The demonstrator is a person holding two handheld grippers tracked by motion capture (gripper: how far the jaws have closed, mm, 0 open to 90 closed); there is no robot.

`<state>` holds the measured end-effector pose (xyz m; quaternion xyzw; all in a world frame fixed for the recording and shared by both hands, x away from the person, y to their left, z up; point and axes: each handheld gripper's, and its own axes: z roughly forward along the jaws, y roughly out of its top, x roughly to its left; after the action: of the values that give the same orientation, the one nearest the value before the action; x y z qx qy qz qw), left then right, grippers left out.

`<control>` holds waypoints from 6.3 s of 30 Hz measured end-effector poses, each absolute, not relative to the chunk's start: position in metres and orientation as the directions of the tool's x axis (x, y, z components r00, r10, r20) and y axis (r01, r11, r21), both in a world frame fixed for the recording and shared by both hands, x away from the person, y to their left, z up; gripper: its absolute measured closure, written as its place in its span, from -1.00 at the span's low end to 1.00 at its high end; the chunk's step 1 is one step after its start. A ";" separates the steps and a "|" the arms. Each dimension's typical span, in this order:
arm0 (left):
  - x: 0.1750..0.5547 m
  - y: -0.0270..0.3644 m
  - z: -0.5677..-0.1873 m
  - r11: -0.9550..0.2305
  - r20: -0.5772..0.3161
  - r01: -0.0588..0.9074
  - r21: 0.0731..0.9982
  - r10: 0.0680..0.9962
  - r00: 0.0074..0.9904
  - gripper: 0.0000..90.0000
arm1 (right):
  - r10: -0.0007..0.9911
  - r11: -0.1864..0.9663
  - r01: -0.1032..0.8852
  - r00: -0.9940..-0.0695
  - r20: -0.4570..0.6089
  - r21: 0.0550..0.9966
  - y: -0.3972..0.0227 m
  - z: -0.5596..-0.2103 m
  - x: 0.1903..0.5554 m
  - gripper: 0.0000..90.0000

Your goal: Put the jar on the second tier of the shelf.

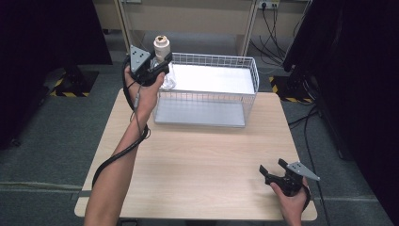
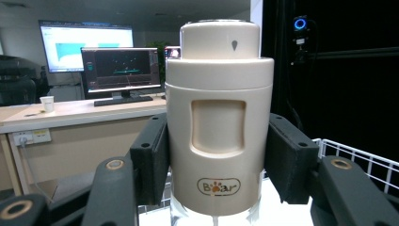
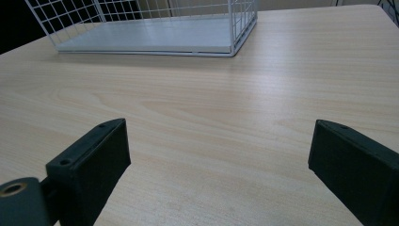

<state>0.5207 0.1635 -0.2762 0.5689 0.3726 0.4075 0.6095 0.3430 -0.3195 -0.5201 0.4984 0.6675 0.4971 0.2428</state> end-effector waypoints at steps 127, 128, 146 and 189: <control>0.474 0.213 -0.364 0.004 -0.042 0.099 0.995 0.920 0.390 -0.86 | 0.909 0.025 0.418 -0.387 0.153 0.908 -0.318 -0.520 0.343 -0.87; 0.473 0.213 -0.366 0.002 -0.041 0.101 0.995 0.920 0.389 -0.86 | 0.909 0.024 0.417 -0.387 0.153 0.909 -0.318 -0.520 0.343 -0.87; 0.459 0.221 -0.387 -0.004 -0.048 0.132 0.991 0.920 0.388 -0.86 | 0.909 0.025 0.417 -0.387 0.153 0.909 -0.318 -0.520 0.343 -0.87; 0.416 0.261 -0.459 0.007 -0.082 0.207 0.978 0.932 0.352 -0.85 | 0.911 0.026 0.417 -0.384 0.150 0.909 -0.318 -0.520 0.343 -0.87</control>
<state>0.4155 0.2609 -0.4587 0.6196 0.4598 0.3352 0.5407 0.3427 -0.3182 -0.5201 0.4949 0.6707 0.4920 0.2513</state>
